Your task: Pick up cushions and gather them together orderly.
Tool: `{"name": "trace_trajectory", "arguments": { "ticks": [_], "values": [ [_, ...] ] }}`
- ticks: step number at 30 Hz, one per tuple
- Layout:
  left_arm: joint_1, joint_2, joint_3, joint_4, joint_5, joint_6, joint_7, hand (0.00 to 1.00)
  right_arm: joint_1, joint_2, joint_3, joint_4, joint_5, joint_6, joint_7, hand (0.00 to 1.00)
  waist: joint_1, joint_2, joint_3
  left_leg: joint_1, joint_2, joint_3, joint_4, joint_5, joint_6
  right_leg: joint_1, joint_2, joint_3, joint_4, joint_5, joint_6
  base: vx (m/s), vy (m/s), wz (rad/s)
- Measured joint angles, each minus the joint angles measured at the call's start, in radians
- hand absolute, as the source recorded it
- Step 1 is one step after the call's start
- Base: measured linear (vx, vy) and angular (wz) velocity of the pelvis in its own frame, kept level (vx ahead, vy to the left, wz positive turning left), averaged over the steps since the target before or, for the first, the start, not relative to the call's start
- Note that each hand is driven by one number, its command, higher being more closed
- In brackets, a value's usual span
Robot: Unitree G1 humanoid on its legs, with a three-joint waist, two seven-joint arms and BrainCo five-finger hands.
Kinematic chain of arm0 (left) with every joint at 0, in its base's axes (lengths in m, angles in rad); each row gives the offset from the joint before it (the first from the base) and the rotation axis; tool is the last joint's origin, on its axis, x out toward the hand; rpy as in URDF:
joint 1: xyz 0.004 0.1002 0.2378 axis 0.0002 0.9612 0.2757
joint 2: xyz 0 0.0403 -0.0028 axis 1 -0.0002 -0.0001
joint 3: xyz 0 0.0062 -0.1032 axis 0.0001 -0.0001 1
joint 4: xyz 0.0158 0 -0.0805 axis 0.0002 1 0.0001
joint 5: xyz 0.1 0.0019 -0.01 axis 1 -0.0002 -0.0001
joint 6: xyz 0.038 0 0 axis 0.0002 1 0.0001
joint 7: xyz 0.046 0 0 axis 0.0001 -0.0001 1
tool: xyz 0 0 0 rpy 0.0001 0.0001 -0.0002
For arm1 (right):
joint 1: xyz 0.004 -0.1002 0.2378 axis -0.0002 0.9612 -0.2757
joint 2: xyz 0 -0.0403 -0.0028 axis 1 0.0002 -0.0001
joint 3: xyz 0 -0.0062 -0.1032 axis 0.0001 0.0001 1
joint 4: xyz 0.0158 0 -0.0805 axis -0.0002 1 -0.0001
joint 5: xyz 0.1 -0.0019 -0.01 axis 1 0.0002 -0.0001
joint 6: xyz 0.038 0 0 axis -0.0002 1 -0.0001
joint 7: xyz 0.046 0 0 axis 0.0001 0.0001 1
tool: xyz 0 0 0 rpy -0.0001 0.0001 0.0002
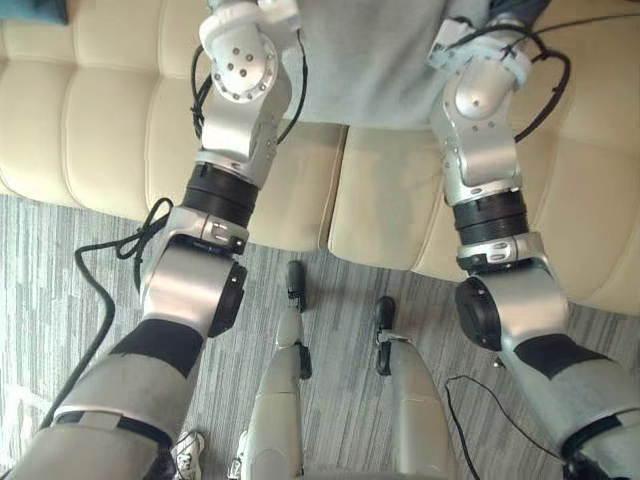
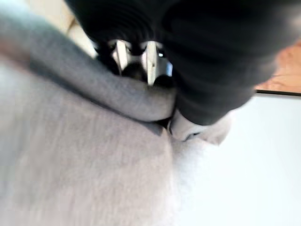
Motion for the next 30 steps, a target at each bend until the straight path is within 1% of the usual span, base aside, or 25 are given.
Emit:
{"name": "trace_trajectory", "arguments": {
  "ticks": [2, 4, 6, 8, 11, 12, 14, 16, 17, 19, 20, 22, 23, 24, 25, 26, 27, 28, 29, 30],
  "values": [
    [0.000, 0.000, 0.005, 0.004, -0.012, 0.000, -0.019, 0.00, -0.001, -0.002, -0.014, 0.000, 0.005, 0.000, 0.000, 0.00, 0.000, -0.001, 0.011, -0.005, 0.003, 0.000, 0.000, 0.005, 0.006, 0.000, 0.003, -0.004, -0.007, 0.001, -0.001, 0.10, -0.079, 0.05],
    [-0.001, -0.001, 0.007, 0.005, -0.038, -0.002, -0.044, 0.00, -0.001, -0.003, -0.020, 0.000, 0.041, 0.008, 0.002, 0.00, -0.003, -0.001, 0.012, -0.016, 0.007, 0.000, 0.000, 0.005, 0.006, -0.009, 0.007, -0.009, -0.008, 0.001, -0.002, 0.10, -0.066, 0.01],
    [-0.001, -0.024, 0.004, 0.005, -0.049, -0.003, -0.085, 0.00, -0.001, 0.001, -0.031, 0.000, 0.059, 0.018, 0.003, 0.00, -0.004, -0.002, 0.014, -0.020, 0.007, 0.000, 0.000, 0.005, 0.006, -0.011, 0.008, -0.012, -0.007, 0.001, -0.002, 0.12, -0.067, 0.04],
    [-0.001, -0.031, 0.004, 0.004, -0.075, -0.003, -0.107, 0.00, -0.001, 0.001, -0.035, -0.003, 0.080, 0.017, 0.006, 0.00, -0.010, -0.002, 0.014, -0.018, 0.008, 0.000, 0.000, 0.005, 0.006, -0.010, 0.007, -0.015, 0.000, 0.001, -0.002, 0.11, -0.063, 0.07],
    [0.001, -0.015, 0.006, 0.005, -0.082, -0.003, -0.128, 0.00, 0.001, -0.002, -0.066, -0.003, 0.107, 0.009, 0.022, 0.00, -0.016, -0.005, 0.016, -0.008, 0.010, 0.000, 0.000, 0.005, 0.006, 0.000, 0.007, -0.019, 0.004, 0.001, -0.002, 0.11, -0.066, 0.03],
    [0.009, 0.009, 0.008, 0.005, -0.099, -0.003, -0.139, 0.00, 0.004, -0.008, -0.086, -0.004, 0.146, -0.002, 0.041, 0.00, -0.019, -0.017, 0.023, 0.011, 0.010, 0.003, 0.000, 0.005, 0.006, 0.014, 0.007, -0.018, 0.006, 0.001, -0.002, 0.09, -0.074, -0.05],
    [0.017, 0.043, 0.023, 0.005, -0.115, -0.004, -0.157, 0.00, 0.024, -0.032, -0.099, -0.032, 0.175, -0.016, 0.068, 0.00, -0.023, -0.025, 0.028, 0.027, 0.007, 0.003, 0.000, 0.005, 0.006, 0.027, 0.007, -0.015, 0.015, 0.001, -0.002, 0.10, -0.079, 0.00],
    [0.047, 0.084, 0.061, 0.005, -0.123, -0.006, -0.172, 0.00, 0.057, -0.062, -0.117, -0.072, 0.207, -0.037, 0.092, 0.00, -0.029, -0.026, 0.028, 0.037, 0.007, 0.004, 0.000, 0.005, 0.006, 0.027, 0.004, -0.012, 0.033, 0.000, -0.003, 0.09, -0.063, 0.03],
    [0.063, 0.097, 0.077, 0.005, -0.132, -0.007, -0.175, 0.00, 0.066, -0.072, -0.123, -0.077, 0.218, -0.041, 0.100, 0.00, -0.030, -0.026, 0.028, 0.041, 0.007, 0.004, 0.000, 0.005, 0.006, 0.028, 0.003, -0.011, 0.037, 0.000, -0.003, 0.06, -0.050, -0.04],
    [0.152, 0.144, 0.152, 0.003, -0.159, -0.007, -0.189, 0.00, 0.136, -0.116, -0.140, -0.090, 0.281, -0.050, 0.131, 0.00, -0.035, -0.026, 0.028, 0.060, 0.005, 0.005, 0.000, 0.005, 0.006, 0.045, 0.002, -0.007, 0.037, 0.000, -0.003, 0.06, -0.054, -0.04],
    [0.177, 0.151, 0.169, -0.002, -0.169, -0.007, -0.190, 0.00, 0.156, -0.127, -0.145, -0.090, 0.296, -0.051, 0.142, 0.00, -0.037, -0.026, 0.029, 0.066, 0.004, 0.005, 0.000, 0.005, 0.006, 0.051, 0.002, -0.007, 0.037, 0.000, -0.003, 0.08, -0.070, 0.00],
    [0.327, 0.173, 0.229, -0.040, -0.209, -0.010, -0.198, 0.00, 0.280, -0.180, -0.163, -0.093, 0.376, -0.051, 0.207, 0.00, -0.040, -0.027, 0.029, 0.104, 0.000, 0.005, 0.000, 0.004, 0.006, 0.093, 0.000, -0.007, 0.031, 0.000, -0.003, 0.06, -0.060, 0.01],
    [0.361, 0.176, 0.237, -0.056, -0.216, -0.010, -0.204, 0.00, 0.305, -0.190, -0.162, -0.097, 0.396, -0.051, 0.221, 0.00, -0.040, -0.028, 0.029, 0.112, -0.001, 0.005, 0.000, 0.004, 0.006, 0.101, 0.000, -0.007, 0.029, 0.000, -0.003, 0.05, -0.049, -0.01],
    [0.456, 0.177, 0.256, -0.109, -0.223, -0.014, -0.212, 0.00, 0.382, -0.208, -0.159, -0.132, 0.418, -0.051, 0.247, 0.00, -0.040, -0.028, 0.029, 0.133, -0.003, 0.006, -0.001, 0.003, 0.006, 0.125, 0.000, -0.006, 0.022, -0.001, -0.003, 0.05, -0.050, -0.09],
    [0.558, 0.176, 0.263, -0.165, -0.224, -0.024, -0.227, 0.00, 0.469, -0.220, -0.146, -0.190, 0.435, -0.053, 0.284, 0.00, -0.040, -0.028, 0.030, 0.161, -0.003, 0.009, -0.001, -0.024, 0.038, 0.150, 0.001, -0.005, 0.017, -0.010, -0.011, 0.04, -0.049, -0.15],
    [0.605, 0.176, 0.262, -0.191, -0.224, -0.029, -0.232, 0.00, 0.507, -0.223, -0.135, -0.219, 0.435, -0.053, 0.300, 0.00, -0.039, -0.029, 0.029, 0.180, -0.002, 0.017, -0.001, -0.052, 0.053, 0.164, 0.002, -0.005, 0.018, -0.023, -0.012, 0.03, -0.040, -0.27],
    [0.695, 0.173, 0.261, -0.240, -0.222, -0.032, -0.239, 0.00, 0.585, -0.222, -0.121, -0.272, 0.435, -0.054, 0.336, 0.00, -0.039, -0.029, 0.029, 0.213, 0.002, 0.035, -0.001, -0.114, 0.059, 0.185, 0.003, -0.003, 0.027, -0.046, -0.018, 0.01, -0.028, -0.13],
    [0.754, 0.162, 0.260, -0.270, -0.221, -0.034, -0.248, 0.00, 0.652, -0.221, -0.114, -0.313, 0.434, -0.059, 0.357, 0.00, -0.045, -0.034, 0.029, 0.224, -0.002, 0.034, -0.001, -0.115, 0.057, 0.195, -0.004, -0.001, 0.036, -0.050, -0.013, 0.00, -0.022, -0.04],
    [0.848, 0.128, 0.256, -0.313, -0.212, -0.040, -0.261, 0.00, 0.762, -0.217, -0.101, -0.363, 0.434, -0.062, 0.392, 0.00, -0.049, -0.040, 0.027, 0.247, -0.008, 0.033, -0.001, -0.123, 0.057, 0.220, -0.011, -0.001, 0.033, -0.052, -0.009, -0.01, -0.012, 0.12],
    [0.946, 0.080, 0.242, -0.334, -0.193, -0.041, -0.278, 0.00, 0.867, -0.206, -0.087, -0.378, 0.430, -0.061, 0.430, 0.00, -0.049, -0.041, 0.026, 0.281, -0.012, 0.033, -0.001, -0.138, 0.061, 0.260, -0.015, 0.000, 0.023, -0.054, -0.006, 0.00, -0.001, 0.06]
  ]
}}
